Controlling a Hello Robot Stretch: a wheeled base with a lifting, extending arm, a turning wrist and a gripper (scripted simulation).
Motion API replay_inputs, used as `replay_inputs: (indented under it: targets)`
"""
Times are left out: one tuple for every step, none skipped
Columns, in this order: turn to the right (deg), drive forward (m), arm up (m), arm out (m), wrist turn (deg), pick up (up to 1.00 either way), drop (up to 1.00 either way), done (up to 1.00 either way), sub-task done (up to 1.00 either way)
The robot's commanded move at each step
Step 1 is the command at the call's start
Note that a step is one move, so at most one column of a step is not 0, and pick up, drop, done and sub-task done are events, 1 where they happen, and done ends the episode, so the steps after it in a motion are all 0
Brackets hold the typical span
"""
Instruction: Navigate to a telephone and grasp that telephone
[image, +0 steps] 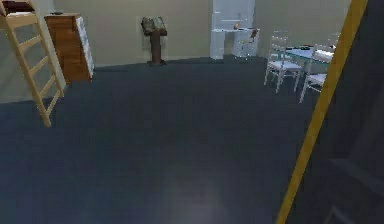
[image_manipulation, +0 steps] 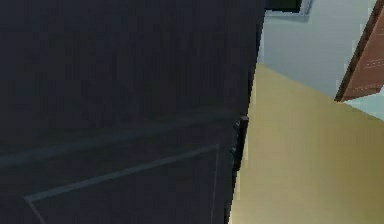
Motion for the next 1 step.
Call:
replay_inputs:
  targets:
    - [0.0, 1.00, 0.00, 0.00, 0.0, 0.00, 0.00, 0.00, 0.00]
